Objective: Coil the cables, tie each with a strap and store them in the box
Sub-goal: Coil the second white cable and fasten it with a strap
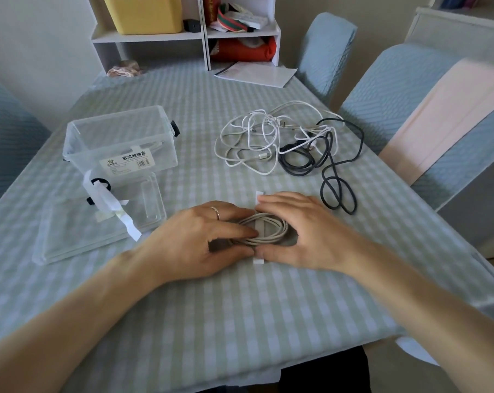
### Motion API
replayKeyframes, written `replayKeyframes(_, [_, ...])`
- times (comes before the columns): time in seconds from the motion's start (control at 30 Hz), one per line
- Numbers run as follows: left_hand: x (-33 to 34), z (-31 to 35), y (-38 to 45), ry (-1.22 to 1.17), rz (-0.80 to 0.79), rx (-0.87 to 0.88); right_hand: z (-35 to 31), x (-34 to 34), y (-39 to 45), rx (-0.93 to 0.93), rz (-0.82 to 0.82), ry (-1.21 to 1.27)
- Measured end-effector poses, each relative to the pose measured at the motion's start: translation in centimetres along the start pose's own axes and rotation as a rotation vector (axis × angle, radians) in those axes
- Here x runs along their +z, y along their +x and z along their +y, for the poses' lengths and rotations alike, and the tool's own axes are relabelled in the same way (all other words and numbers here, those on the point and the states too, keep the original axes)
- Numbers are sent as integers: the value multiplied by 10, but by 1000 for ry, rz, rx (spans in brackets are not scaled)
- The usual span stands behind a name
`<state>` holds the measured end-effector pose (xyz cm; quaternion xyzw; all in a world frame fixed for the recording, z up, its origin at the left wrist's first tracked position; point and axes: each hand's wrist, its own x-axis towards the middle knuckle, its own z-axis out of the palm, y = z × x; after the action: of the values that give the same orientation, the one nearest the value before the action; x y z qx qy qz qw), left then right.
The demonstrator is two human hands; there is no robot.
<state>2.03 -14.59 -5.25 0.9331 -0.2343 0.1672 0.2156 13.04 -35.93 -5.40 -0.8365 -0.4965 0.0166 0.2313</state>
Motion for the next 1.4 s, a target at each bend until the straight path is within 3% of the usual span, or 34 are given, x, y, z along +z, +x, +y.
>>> replayKeyframes(0.33, [2, -13, 4, 20, 2, 24, 3, -4, 1, -13, -44, 1])
replayKeyframes(0.5, [5, -10, 8, -57, 106, -54, 4, -3, 1, -16, -53, -16])
replayKeyframes(0.8, [9, -3, 16, -90, 217, -126, 2, 2, 4, -191, 198, 85])
replayKeyframes(1.1, [17, -2, 18, -49, 239, -123, 1, -6, 4, -4, 54, 96])
replayKeyframes(1.23, [19, -1, 15, 2, 249, -142, -2, -5, 0, 6, 52, 75])
replayKeyframes(1.4, [18, 4, 11, 67, 232, -138, 1, -17, -14, -79, 11, 221])
